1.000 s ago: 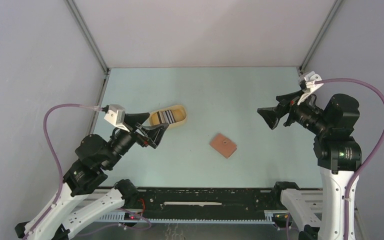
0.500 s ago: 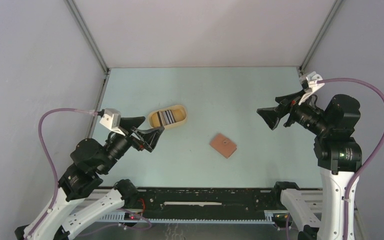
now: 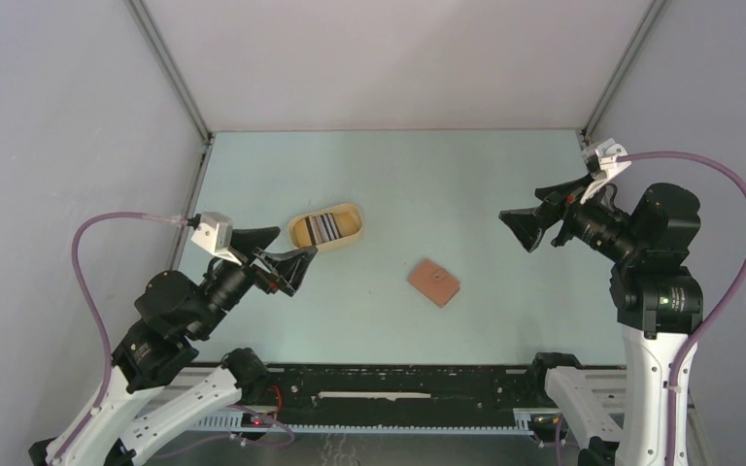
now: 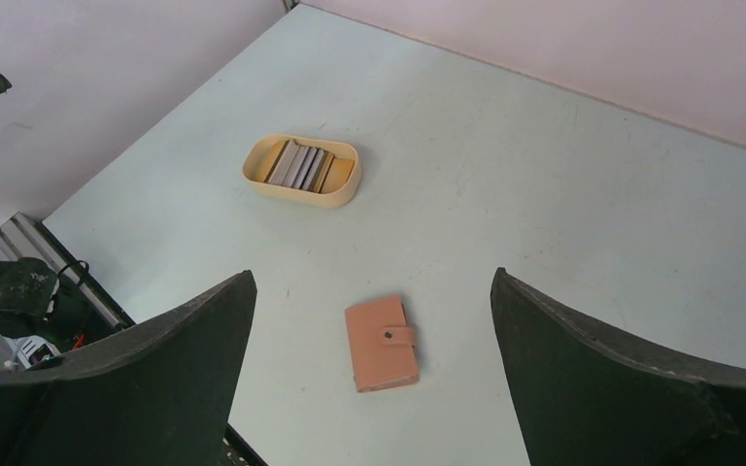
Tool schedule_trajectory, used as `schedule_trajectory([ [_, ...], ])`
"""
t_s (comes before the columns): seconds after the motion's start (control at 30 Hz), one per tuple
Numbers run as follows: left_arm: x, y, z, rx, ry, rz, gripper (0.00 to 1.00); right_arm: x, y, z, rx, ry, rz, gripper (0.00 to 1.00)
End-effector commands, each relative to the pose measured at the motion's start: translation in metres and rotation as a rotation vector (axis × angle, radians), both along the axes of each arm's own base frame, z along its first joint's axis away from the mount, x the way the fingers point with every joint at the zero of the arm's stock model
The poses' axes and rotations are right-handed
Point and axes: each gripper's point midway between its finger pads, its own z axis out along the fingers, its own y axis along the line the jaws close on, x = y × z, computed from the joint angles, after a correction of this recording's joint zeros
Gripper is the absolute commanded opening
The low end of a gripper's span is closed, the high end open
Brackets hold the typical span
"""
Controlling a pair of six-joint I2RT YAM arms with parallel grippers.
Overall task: Put the credit cards into the card holder
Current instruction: Reset both arms
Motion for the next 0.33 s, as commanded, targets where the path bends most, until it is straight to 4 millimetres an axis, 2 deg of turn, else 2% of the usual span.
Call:
schedule_trajectory([
  [0.0, 0.0036, 0.0032, -0.0031, 0.012, -0.018, 0.022, 1.00, -0.0022, 0.0012, 0.0051, 0.008, -0.014, 0.010, 1.00],
  [0.3, 0.0064, 0.0051, -0.0055, 0.017, -0.019, 0.039, 1.00, 0.0007, -0.0025, 0.0030, -0.019, -0.028, -0.002, 1.00],
])
